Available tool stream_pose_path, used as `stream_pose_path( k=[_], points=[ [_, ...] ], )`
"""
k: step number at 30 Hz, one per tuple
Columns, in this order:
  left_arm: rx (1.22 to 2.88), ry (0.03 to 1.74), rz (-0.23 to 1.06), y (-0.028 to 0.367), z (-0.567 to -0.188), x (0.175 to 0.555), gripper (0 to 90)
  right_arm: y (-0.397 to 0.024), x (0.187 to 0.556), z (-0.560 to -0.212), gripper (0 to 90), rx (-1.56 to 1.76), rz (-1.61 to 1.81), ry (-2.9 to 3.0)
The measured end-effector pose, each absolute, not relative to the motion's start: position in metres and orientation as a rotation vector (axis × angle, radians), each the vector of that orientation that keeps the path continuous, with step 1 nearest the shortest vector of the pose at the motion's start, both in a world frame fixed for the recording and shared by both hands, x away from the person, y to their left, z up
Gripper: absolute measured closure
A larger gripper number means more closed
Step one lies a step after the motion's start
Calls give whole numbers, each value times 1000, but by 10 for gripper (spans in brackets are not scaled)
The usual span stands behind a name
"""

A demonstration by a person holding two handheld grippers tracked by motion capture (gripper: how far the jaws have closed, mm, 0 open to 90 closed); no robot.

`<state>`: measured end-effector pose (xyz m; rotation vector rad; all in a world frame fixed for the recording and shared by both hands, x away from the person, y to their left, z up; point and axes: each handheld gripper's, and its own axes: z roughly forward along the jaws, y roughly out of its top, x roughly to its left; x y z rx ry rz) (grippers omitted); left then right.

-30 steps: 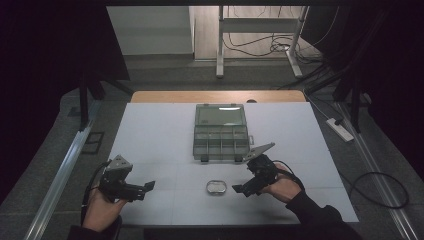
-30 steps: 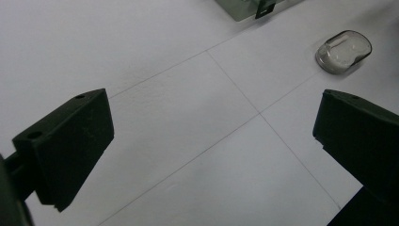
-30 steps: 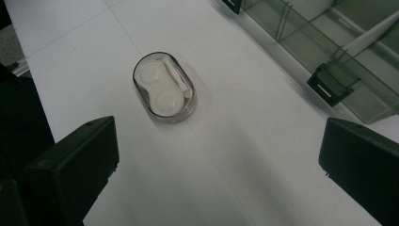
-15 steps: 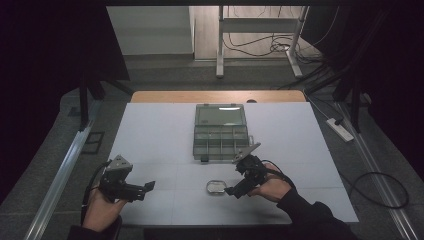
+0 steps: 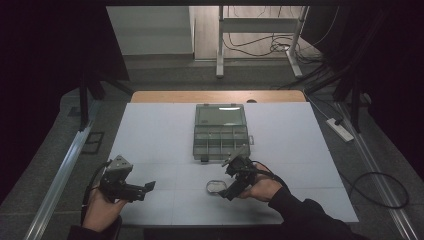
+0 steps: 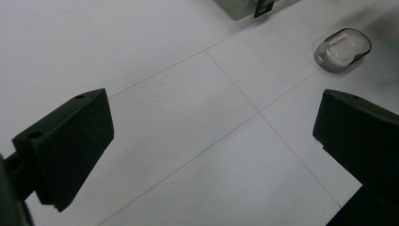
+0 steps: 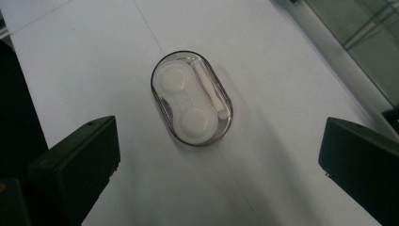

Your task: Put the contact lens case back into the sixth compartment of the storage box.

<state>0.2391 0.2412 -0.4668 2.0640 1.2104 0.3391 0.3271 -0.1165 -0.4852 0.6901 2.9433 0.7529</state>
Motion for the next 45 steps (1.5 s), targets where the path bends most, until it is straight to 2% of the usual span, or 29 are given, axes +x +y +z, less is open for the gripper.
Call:
stream_pose_path(
  k=[29, 37, 43, 45],
  points=[
    [2063, 1205, 339, 241, -467, 239, 0, -84, 330, -512, 7, 573, 597, 2980],
    [2064, 1203, 340, 242, -466, 239, 0, -81, 331, -516, 115, 501, 591, 2953],
    [2065, 1202, 340, 242, -466, 239, 0, -81, 328, -512, 294, 459, 630, 2959],
    [2065, 1202, 340, 242, -466, 239, 0, -81, 327, -511, 387, 441, 635, 2963]
  ],
)
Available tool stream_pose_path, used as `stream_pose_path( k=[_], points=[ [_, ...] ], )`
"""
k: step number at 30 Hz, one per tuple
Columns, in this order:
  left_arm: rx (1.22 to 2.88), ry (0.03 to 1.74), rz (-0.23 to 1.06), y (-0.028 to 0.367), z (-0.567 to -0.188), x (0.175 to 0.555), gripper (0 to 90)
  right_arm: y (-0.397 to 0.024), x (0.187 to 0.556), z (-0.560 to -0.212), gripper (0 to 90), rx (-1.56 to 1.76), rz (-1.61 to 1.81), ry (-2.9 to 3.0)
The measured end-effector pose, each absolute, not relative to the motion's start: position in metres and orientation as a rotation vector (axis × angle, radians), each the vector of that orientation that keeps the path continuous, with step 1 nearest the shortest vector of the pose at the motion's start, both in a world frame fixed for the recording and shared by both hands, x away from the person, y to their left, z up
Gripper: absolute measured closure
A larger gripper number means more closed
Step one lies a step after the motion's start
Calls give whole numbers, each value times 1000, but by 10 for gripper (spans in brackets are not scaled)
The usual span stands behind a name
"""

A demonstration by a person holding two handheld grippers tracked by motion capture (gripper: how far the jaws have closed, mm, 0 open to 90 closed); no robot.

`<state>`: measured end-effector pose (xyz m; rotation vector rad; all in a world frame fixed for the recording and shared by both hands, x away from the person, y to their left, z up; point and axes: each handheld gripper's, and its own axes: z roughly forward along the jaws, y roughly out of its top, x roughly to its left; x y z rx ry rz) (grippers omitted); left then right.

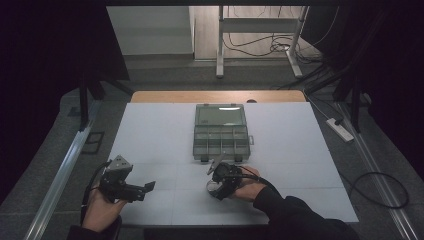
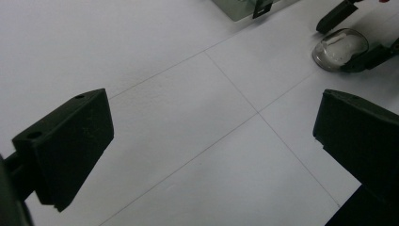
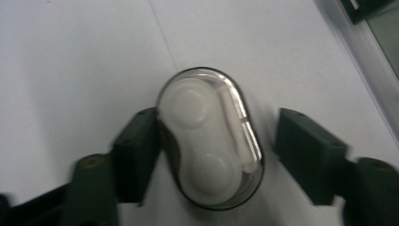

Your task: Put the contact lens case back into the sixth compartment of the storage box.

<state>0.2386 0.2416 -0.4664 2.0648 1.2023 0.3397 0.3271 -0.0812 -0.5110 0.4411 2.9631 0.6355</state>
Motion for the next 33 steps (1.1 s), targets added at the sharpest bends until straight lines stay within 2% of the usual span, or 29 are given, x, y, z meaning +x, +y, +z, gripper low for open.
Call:
stream_pose_path(
  k=[1, 7, 33],
  points=[
    [2064, 1203, 340, 242, -466, 239, 0, -81, 327, -510, 429, 432, 636, 2971],
    [2065, 1203, 341, 242, -466, 239, 0, -82, 326, -509, 487, 415, 636, 2973],
    [2062, 1205, 337, 242, -466, 239, 0, -91, 335, -493, 489, 554, 734, 2930]
  ],
)
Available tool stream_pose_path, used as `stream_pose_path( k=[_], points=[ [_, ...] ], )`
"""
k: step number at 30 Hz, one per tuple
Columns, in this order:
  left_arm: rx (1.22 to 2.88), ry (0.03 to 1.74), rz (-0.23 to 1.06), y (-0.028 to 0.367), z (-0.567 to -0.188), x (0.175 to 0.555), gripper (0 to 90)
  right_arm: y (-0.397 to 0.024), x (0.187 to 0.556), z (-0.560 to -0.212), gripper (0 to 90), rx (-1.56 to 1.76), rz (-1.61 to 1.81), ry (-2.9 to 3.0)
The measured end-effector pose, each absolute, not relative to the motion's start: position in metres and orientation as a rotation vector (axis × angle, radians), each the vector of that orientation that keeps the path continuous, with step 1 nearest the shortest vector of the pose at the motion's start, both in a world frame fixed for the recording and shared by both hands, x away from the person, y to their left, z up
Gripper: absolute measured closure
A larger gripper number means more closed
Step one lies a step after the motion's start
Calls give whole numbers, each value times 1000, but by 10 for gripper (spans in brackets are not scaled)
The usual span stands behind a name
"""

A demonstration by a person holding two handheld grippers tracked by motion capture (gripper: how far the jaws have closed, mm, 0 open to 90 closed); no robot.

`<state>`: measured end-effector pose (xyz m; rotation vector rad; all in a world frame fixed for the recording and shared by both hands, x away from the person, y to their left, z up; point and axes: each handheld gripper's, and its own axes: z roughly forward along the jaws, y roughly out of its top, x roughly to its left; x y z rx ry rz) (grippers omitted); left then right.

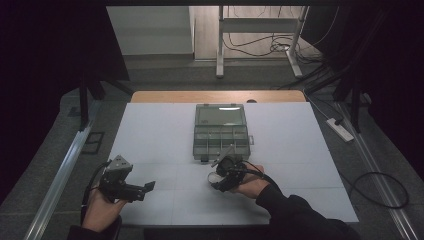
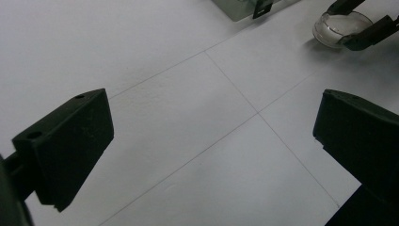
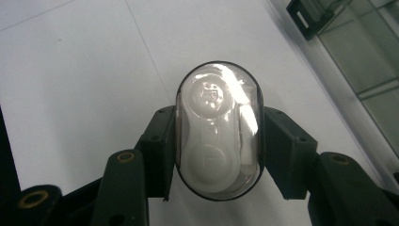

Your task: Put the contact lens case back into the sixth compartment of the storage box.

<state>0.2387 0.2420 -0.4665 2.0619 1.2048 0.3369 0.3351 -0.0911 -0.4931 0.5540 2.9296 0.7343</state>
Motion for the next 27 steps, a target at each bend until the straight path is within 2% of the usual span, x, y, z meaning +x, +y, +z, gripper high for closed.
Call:
stream_pose_path(
  k=[27],
  points=[
    [2063, 1205, 336, 242, -467, 239, 0, -99, 350, -472, 488, 704, 860, 2867]
  ],
)
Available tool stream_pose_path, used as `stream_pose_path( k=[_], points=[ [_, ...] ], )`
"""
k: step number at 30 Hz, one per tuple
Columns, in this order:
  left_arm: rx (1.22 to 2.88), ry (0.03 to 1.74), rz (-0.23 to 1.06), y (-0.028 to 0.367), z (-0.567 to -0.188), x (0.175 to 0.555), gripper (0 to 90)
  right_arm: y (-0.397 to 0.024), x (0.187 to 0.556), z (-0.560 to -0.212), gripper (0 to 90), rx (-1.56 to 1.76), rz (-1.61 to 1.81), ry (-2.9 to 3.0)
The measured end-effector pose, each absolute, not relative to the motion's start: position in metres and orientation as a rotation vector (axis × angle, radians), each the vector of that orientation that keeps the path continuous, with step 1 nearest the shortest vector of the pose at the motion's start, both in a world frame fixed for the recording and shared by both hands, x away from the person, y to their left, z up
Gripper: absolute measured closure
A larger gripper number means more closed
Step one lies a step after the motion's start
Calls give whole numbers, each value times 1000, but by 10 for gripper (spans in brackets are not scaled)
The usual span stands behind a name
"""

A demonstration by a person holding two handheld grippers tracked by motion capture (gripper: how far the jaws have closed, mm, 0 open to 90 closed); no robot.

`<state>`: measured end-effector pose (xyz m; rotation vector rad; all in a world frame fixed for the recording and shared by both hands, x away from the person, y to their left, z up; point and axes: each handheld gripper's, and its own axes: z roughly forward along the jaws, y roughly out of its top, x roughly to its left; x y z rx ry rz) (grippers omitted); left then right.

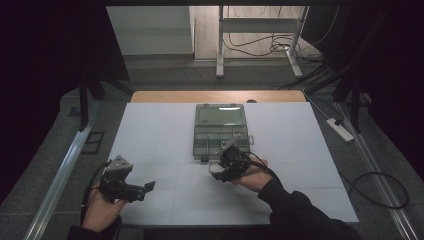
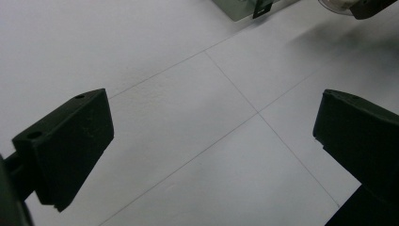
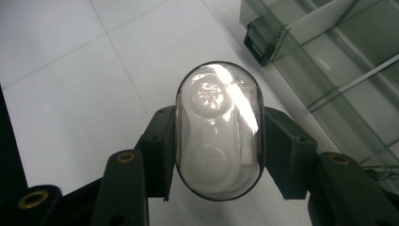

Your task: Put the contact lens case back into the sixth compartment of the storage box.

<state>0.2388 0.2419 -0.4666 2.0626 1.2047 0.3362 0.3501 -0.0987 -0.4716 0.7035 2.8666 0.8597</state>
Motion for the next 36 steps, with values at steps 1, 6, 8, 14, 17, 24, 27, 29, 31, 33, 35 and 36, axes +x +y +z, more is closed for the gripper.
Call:
stream_pose_path(
  k=[1, 6, 8, 14, 17, 24, 27, 29, 31, 33, 35, 36],
  points=[
    [2062, 1205, 336, 242, -467, 239, 0, -99, 351, -471, 488, 707, 863, 2864],
    [2063, 1204, 336, 242, -467, 239, 0, -99, 355, -468, 489, 743, 875, 2843],
    [2063, 1204, 337, 242, -467, 239, 0, -99, 357, -467, 488, 757, 880, 2832],
    [2062, 1203, 335, 242, -467, 239, 0, -98, 365, -465, 488, 776, 889, 2808],
    [2062, 1203, 333, 242, -467, 239, 0, -98, 368, -465, 488, 782, 891, 2798],
    [2063, 1203, 334, 242, -467, 239, 0, -96, 377, -465, 488, 810, 904, 2770],
    [2063, 1203, 334, 242, -467, 239, 0, -95, 381, -465, 488, 825, 913, 2759],
    [2063, 1203, 333, 242, -467, 239, 0, -93, 384, -465, 488, 837, 919, 2750],
    [2062, 1203, 333, 242, -467, 239, 0, -92, 387, -465, 488, 838, 918, 2743],
    [2063, 1203, 333, 242, -467, 239, 0, -90, 389, -466, 488, 841, 919, 2738],
    [2062, 1203, 333, 242, -467, 239, 0, -89, 392, -467, 488, 843, 921, 2730],
    [2062, 1204, 332, 242, -467, 239, 0, -88, 393, -467, 488, 854, 920, 2724]
  ],
)
